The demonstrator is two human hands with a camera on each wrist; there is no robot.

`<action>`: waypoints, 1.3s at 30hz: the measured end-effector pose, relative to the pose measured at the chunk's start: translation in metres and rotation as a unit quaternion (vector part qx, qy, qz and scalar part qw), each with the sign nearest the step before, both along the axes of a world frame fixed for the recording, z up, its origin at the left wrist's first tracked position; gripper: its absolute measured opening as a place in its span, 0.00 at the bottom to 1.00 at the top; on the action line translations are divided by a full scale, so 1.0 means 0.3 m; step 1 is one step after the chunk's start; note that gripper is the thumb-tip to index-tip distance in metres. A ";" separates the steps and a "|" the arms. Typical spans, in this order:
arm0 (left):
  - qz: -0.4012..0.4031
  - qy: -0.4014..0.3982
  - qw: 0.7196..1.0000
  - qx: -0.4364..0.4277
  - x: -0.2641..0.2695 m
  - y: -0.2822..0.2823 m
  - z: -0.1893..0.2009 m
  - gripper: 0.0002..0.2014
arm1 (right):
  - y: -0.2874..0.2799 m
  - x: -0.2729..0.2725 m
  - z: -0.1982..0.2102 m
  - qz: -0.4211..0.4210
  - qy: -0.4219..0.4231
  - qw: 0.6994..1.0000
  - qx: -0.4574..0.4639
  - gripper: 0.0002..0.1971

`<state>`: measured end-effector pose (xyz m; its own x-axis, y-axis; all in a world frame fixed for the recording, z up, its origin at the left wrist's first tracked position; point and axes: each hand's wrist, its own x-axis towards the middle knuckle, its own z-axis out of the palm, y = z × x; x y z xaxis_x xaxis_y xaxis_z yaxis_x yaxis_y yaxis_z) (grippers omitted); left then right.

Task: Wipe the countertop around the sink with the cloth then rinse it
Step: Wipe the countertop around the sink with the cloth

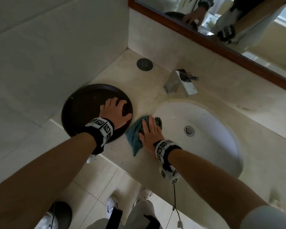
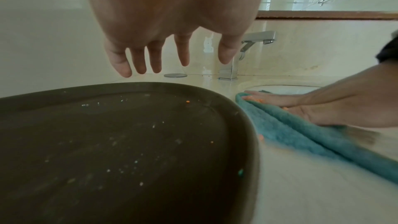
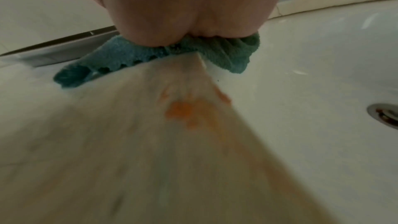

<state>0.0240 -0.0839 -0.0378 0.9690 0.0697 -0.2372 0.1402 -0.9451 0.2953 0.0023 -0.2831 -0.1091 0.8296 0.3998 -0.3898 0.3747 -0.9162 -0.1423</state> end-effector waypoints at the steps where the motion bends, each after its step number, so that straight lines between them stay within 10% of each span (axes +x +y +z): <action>1: 0.001 0.003 1.000 -0.001 0.006 0.003 -0.006 0.32 | 0.006 0.023 -0.001 -0.002 -0.004 1.000 -0.003 0.35; 20: 0.032 0.034 0.999 -0.008 0.218 -0.013 -0.042 0.31 | -0.023 0.524 0.023 -0.084 0.004 0.996 -0.038 0.32; 39: -0.029 0.009 1.000 -0.002 -0.097 0.128 0.011 0.30 | 0.156 -0.032 0.029 -0.112 0.004 0.993 -0.031 0.34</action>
<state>-0.0051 -0.0454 -0.0344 0.9671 0.0131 -0.2542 0.0911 -0.9502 0.2979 -0.0075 -0.2363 -0.1006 0.8916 0.1806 -0.4152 0.1599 -0.9835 -0.0844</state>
